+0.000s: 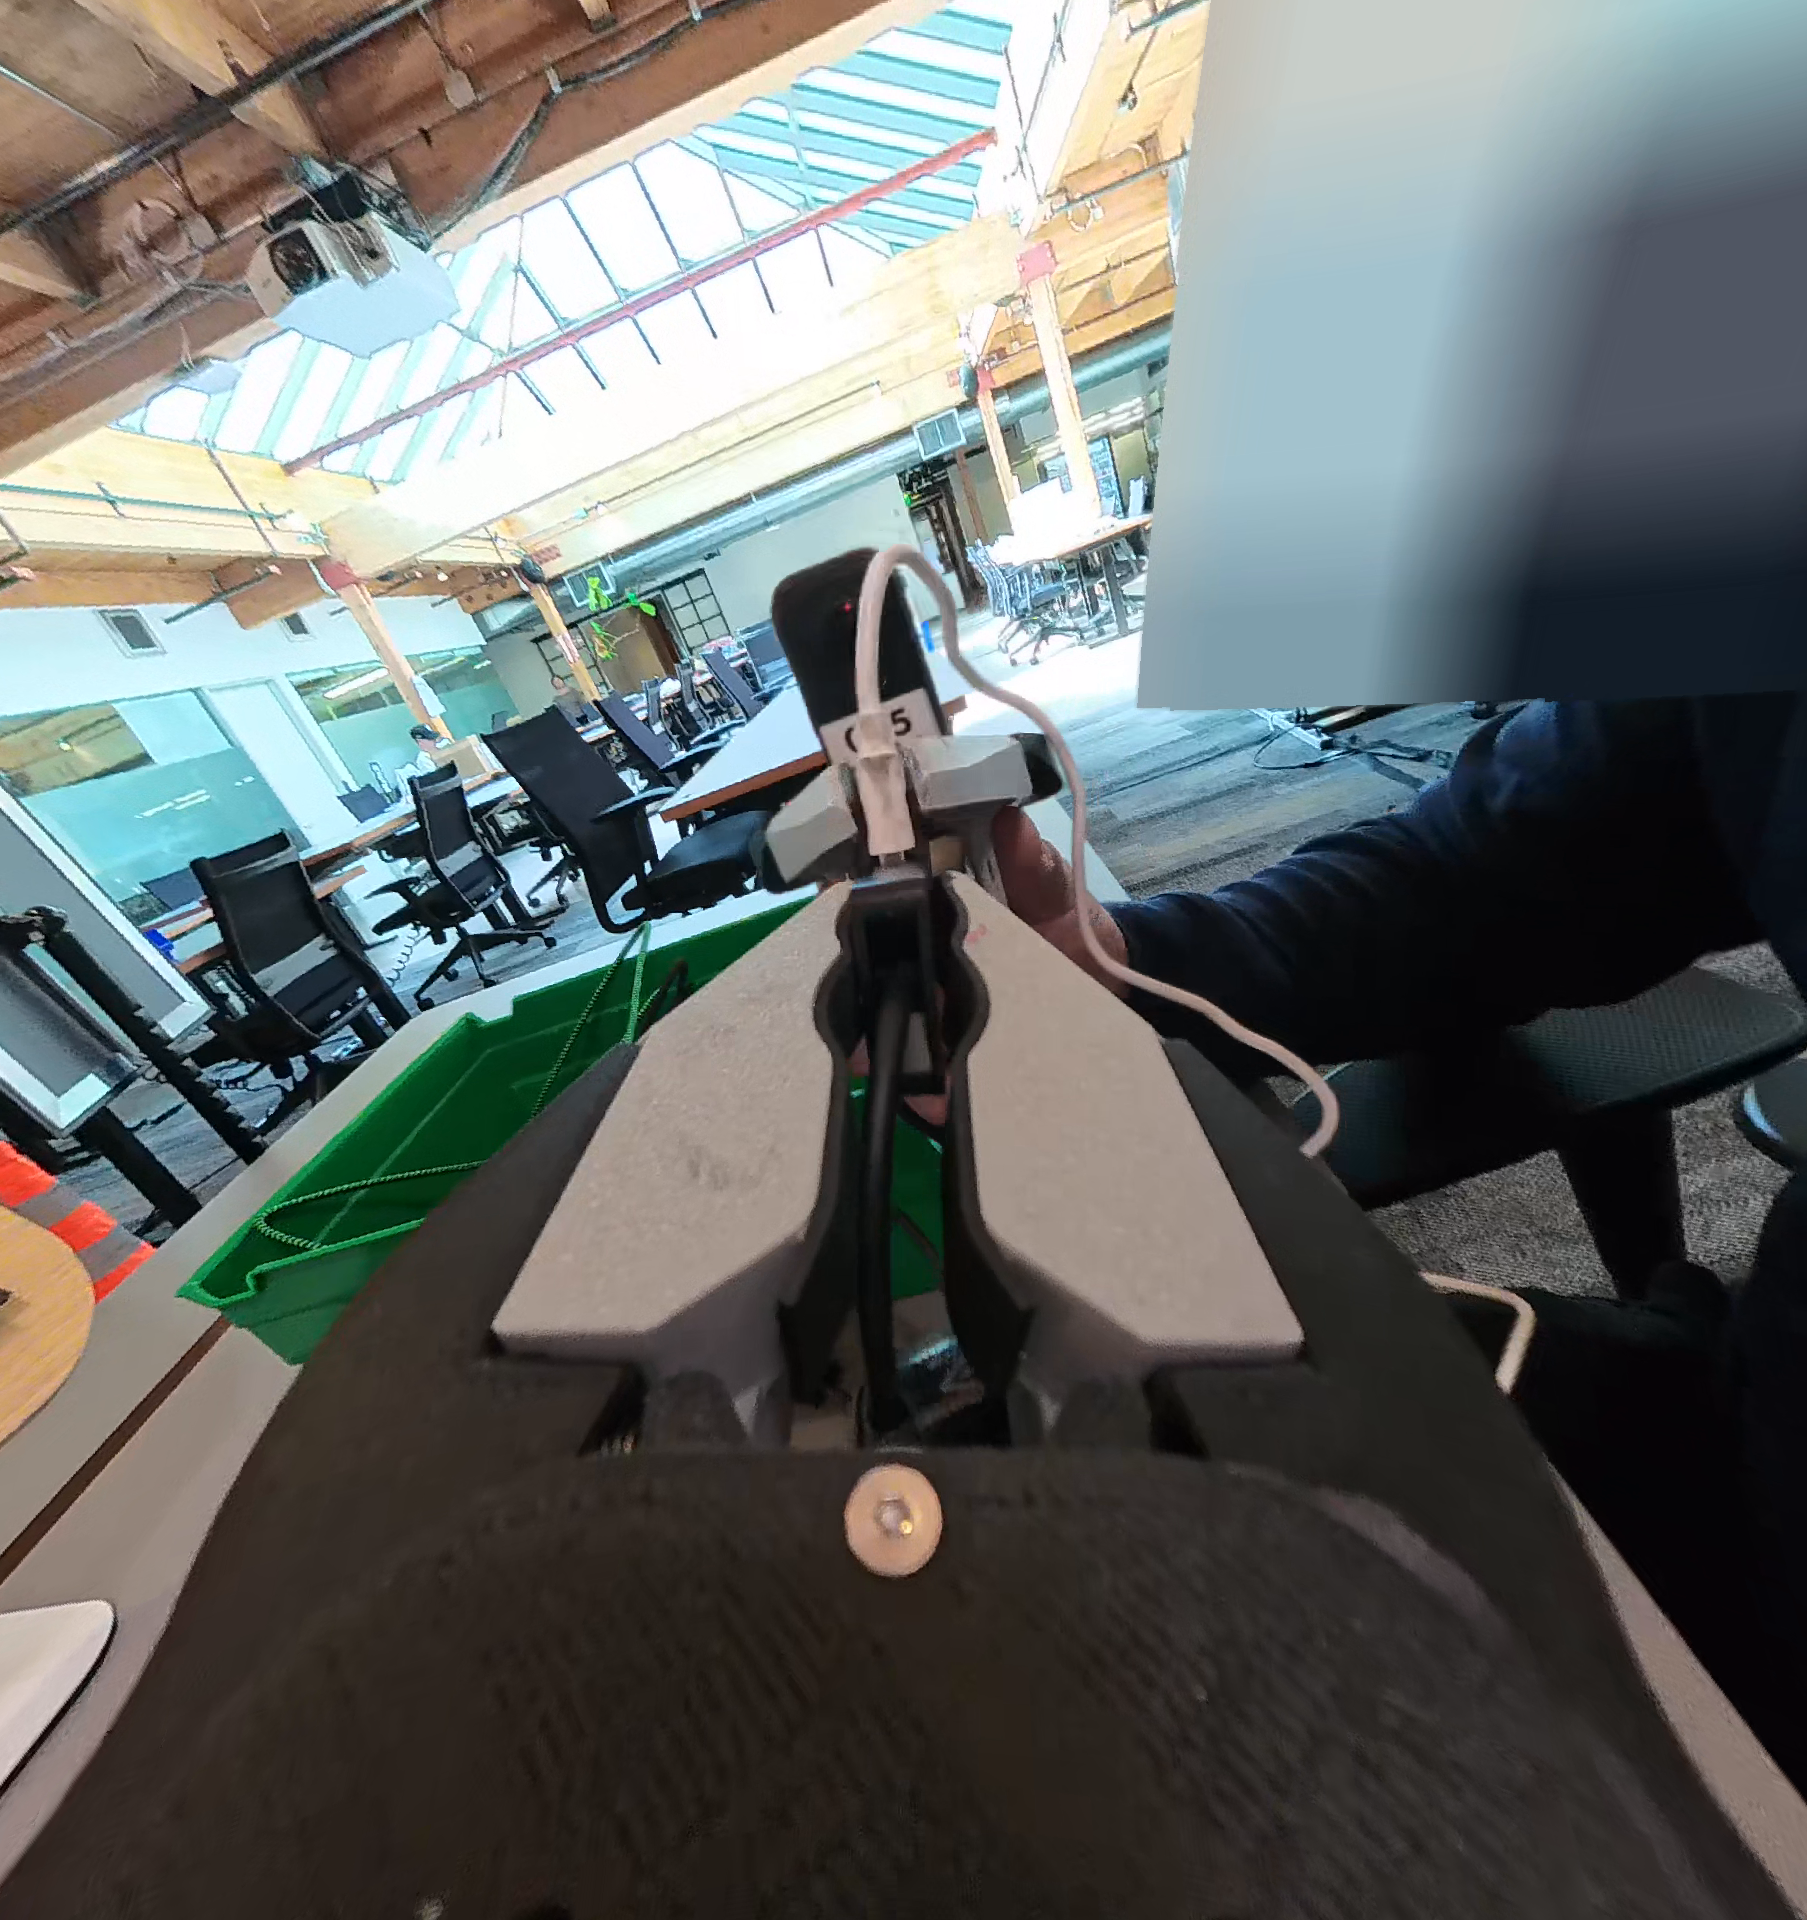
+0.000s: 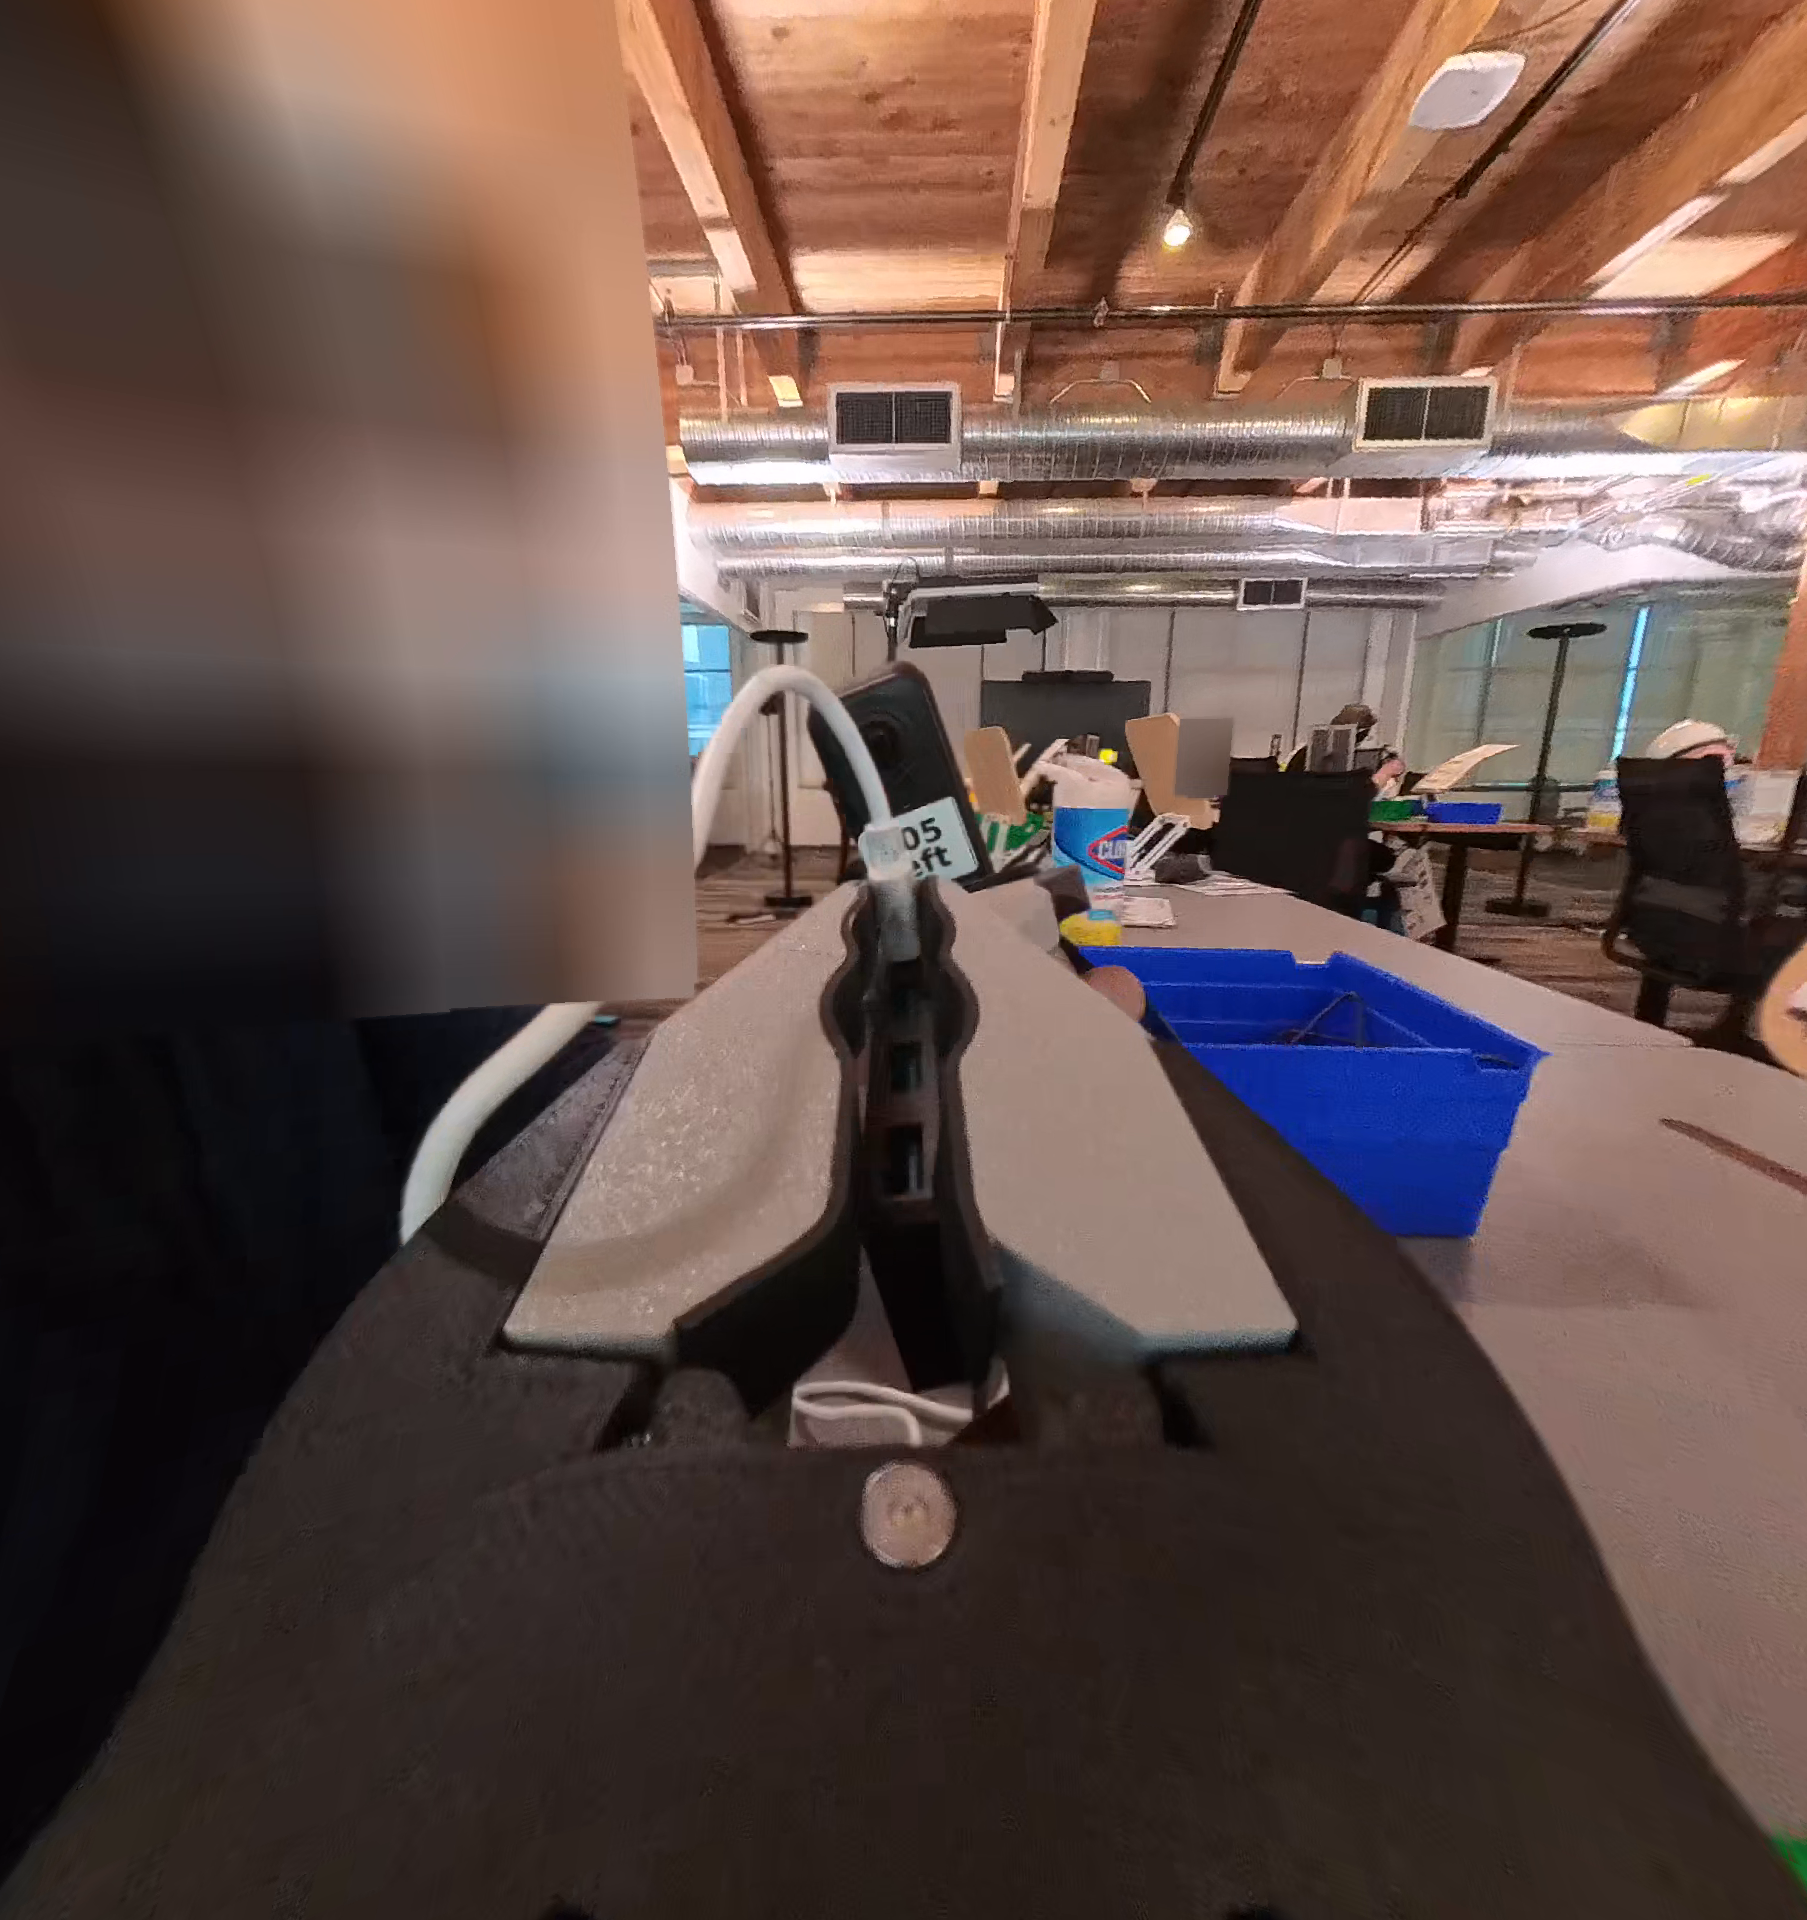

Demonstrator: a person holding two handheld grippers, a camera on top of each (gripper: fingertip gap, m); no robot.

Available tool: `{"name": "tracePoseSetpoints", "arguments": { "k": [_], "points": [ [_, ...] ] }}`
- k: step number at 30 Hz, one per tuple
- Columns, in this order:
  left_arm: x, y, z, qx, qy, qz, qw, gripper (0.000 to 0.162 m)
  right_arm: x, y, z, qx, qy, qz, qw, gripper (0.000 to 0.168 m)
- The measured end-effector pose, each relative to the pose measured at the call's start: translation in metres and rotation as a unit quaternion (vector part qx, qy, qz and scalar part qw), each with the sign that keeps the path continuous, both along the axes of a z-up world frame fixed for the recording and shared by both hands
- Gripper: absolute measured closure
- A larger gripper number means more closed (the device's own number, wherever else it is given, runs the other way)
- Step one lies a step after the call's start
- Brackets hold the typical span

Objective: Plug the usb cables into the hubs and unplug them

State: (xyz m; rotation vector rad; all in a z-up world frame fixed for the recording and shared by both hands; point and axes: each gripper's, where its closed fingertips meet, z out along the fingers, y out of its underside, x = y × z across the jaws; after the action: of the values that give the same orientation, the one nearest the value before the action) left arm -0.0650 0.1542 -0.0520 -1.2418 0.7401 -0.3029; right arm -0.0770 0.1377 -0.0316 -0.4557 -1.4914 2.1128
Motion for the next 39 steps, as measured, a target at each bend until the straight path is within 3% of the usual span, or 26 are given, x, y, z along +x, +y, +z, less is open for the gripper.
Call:
{"name": "tracePoseSetpoints", "arguments": {
  "k": [1, 5, 9, 16, 26, 29, 31, 39],
  "points": [
    [-0.001, 0.0, -0.001, -0.002, -0.001, 0.0, 1.0, 0.154, -0.001, 0.0, -0.001, -0.011, -0.012, 0.011, 1.0, 0.163],
    [-0.003, 0.0, -0.001, -0.008, -0.011, -0.007, 1.0, 0.155, -0.004, 0.001, 0.0, -0.035, -0.04, 0.036, 0.998, 0.163],
    [-0.004, -0.002, 0.002, -0.006, -0.018, -0.012, 1.0, 0.154, -0.004, -0.001, 0.002, 0.0, -0.006, -0.012, 1.0, 0.164],
    [-0.005, 0.001, 0.0, -0.015, -0.022, -0.009, 1.0, 0.154, -0.005, 0.002, 0.001, -0.009, -0.005, -0.018, 1.0, 0.164],
    [-0.003, 0.004, -0.008, -0.031, -0.007, -0.013, 0.999, 0.154, -0.007, 0.003, -0.015, 0.217, 0.006, -0.119, 0.969, 0.157],
    [0.001, 0.004, -0.012, -0.037, 0.003, -0.017, 0.999, 0.154, -0.007, -0.001, -0.013, 0.224, 0.006, -0.112, 0.968, 0.153],
    [0.004, 0.004, -0.013, -0.038, 0.002, -0.022, 0.999, 0.155, -0.004, -0.006, -0.014, 0.231, 0.013, -0.093, 0.968, 0.164],
    [0.006, 0.007, -0.012, -0.03, -0.009, -0.019, 0.999, 0.154, -0.004, -0.006, -0.02, 0.247, 0.012, -0.093, 0.964, 0.163]
  ]
}}
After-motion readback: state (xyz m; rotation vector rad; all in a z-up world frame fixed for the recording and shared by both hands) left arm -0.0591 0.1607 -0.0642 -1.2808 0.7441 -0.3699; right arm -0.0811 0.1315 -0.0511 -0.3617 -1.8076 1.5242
